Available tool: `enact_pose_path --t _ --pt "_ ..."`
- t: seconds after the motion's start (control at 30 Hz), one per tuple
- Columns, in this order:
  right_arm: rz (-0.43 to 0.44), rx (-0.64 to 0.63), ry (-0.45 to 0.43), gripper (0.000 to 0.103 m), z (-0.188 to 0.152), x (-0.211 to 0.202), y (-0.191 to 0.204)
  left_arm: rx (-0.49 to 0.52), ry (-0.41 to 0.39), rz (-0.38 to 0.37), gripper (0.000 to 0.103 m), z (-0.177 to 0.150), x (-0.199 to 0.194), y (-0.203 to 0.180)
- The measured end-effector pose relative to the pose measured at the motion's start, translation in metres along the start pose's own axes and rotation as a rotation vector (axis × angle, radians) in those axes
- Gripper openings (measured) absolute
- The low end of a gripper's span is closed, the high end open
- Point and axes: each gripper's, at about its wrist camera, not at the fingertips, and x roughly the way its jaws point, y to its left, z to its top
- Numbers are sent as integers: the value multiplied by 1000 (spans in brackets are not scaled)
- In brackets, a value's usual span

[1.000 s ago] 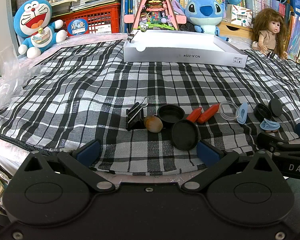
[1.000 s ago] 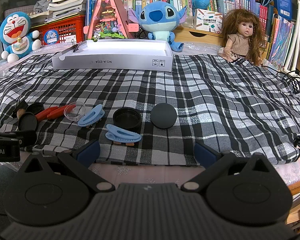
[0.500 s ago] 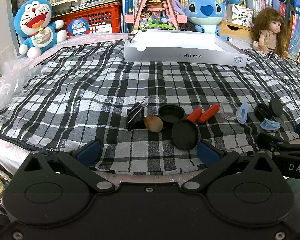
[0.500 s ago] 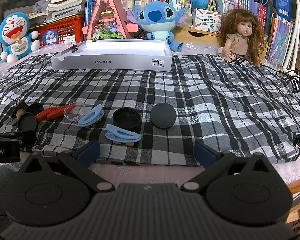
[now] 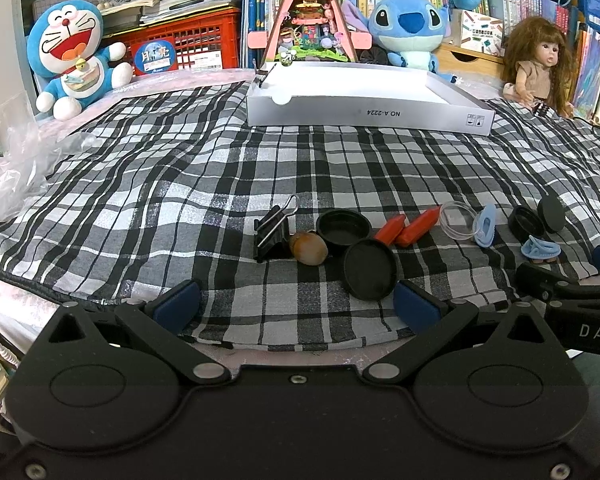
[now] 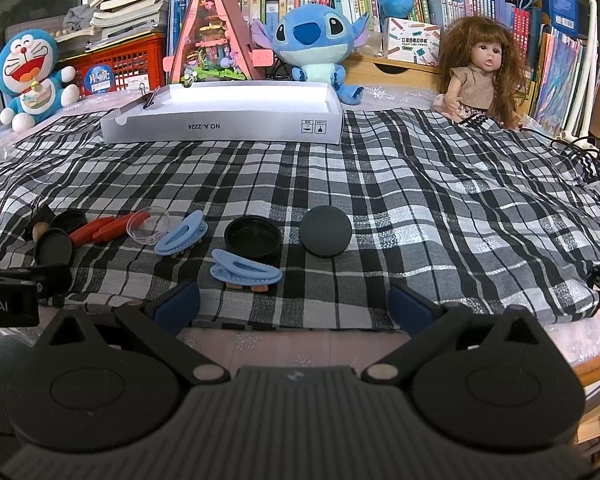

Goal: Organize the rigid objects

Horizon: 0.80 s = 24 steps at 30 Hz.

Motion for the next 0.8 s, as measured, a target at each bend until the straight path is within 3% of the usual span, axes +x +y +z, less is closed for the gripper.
enact_pose_path --t 0.5,0.8 --pt "15 -7 -9 103 0 -2 0 5 -2 -7 102 0 1 0" --pt "66 2 -30 102 1 -8 5 33 -26 -62 83 0 -12 -4"
